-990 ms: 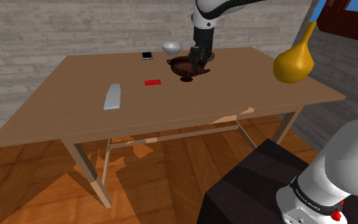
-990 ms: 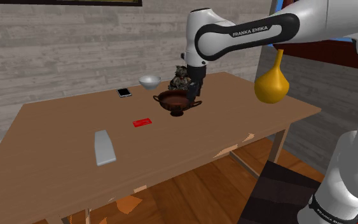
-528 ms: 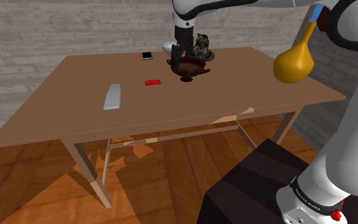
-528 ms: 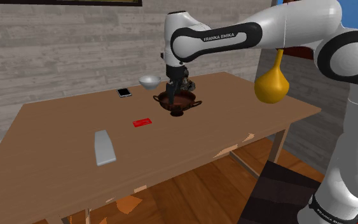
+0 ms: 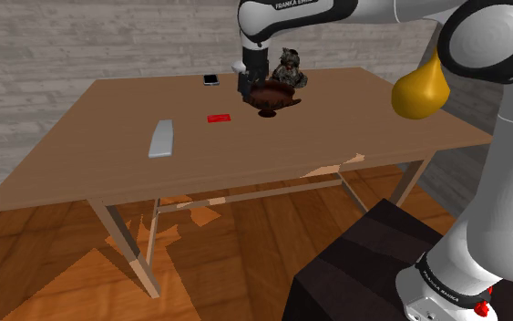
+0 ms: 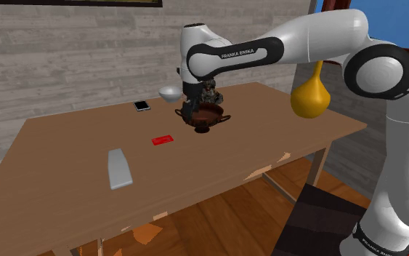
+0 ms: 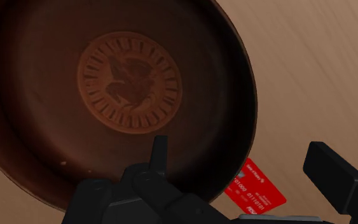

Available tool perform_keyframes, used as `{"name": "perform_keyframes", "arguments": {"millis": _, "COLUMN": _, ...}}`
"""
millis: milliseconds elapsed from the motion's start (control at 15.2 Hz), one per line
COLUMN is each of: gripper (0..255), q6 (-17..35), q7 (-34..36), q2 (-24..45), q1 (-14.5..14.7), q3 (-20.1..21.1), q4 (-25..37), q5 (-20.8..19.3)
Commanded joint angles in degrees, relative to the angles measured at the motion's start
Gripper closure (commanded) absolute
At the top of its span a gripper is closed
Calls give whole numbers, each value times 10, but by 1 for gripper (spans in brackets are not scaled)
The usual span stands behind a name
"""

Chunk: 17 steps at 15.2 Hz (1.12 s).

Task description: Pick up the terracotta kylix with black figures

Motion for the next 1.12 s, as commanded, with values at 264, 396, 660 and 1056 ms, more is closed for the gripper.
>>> {"name": "perform_keyframes", "arguments": {"millis": 264, "gripper": 255, "q6": 20, "q7": 1, "q2": 1, "q1": -1, "q3": 0, "q4": -19, "q5": -1}}
{"name": "perform_keyframes", "arguments": {"millis": 396, "gripper": 255, "q6": 20, "q7": 1, "q2": 2, "q1": 0, "q3": 0, "q4": -18, "q5": -1}}
{"name": "perform_keyframes", "arguments": {"millis": 660, "gripper": 255, "q6": 20, "q7": 1, "q2": 2, "q1": -1, "q3": 0, "q4": -18, "q5": -1}}
{"name": "perform_keyframes", "arguments": {"millis": 1056, "gripper": 255, "q6": -9, "q7": -1, "q2": 0, "q1": 0, "q3": 0, "q4": 9, "q5": 0}}
